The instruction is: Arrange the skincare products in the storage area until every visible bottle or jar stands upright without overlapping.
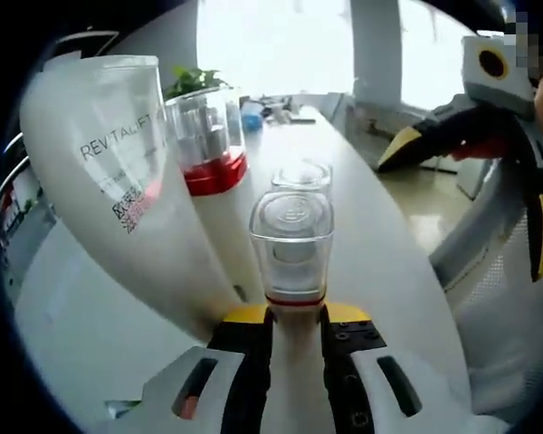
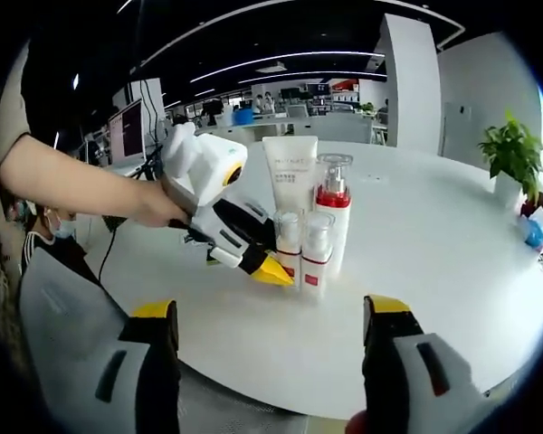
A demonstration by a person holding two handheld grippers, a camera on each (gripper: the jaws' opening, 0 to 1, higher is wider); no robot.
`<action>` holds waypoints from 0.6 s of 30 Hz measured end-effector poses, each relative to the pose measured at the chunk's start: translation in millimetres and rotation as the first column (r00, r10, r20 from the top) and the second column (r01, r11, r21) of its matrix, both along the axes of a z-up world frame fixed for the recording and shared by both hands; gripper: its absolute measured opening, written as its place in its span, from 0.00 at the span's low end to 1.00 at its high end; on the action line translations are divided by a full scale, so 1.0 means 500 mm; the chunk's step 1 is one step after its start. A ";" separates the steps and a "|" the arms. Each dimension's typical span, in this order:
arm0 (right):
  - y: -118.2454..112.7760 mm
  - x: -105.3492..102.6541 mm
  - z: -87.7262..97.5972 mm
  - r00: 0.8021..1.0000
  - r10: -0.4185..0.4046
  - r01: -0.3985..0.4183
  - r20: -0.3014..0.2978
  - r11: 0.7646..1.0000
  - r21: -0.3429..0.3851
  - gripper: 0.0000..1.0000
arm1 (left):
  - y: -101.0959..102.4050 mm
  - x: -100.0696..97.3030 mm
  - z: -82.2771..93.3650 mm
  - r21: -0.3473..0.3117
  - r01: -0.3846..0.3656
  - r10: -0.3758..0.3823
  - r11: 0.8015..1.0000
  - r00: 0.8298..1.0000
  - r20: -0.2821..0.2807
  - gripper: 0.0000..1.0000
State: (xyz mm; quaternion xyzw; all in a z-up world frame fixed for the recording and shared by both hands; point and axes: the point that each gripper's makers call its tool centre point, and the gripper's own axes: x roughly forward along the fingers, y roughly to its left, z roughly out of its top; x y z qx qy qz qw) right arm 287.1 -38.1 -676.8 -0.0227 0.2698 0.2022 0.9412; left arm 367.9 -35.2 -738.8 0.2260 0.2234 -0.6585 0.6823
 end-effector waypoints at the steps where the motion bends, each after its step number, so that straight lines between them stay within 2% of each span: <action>1: -0.001 0.000 0.000 1.000 -0.002 0.002 0.000 1.000 0.000 0.84 | 0.003 -0.001 -0.004 0.012 -0.002 0.002 1.000 1.000 -0.005 0.18; 5: -0.001 0.000 -0.001 1.000 -0.001 0.001 -0.001 1.000 0.001 0.85 | 0.011 -0.006 -0.012 0.031 0.000 0.000 1.000 1.000 -0.012 0.25; 11: 0.003 -0.001 -0.002 1.000 0.010 -0.010 -0.002 1.000 -0.010 0.85 | 0.029 -0.013 -0.010 0.044 -0.016 0.017 0.999 1.000 -0.016 0.26; 18: 0.006 -0.002 -0.003 1.000 0.023 -0.024 -0.006 0.999 -0.022 0.86 | 0.065 -0.022 -0.005 0.054 -0.062 0.064 0.997 0.997 -0.039 0.34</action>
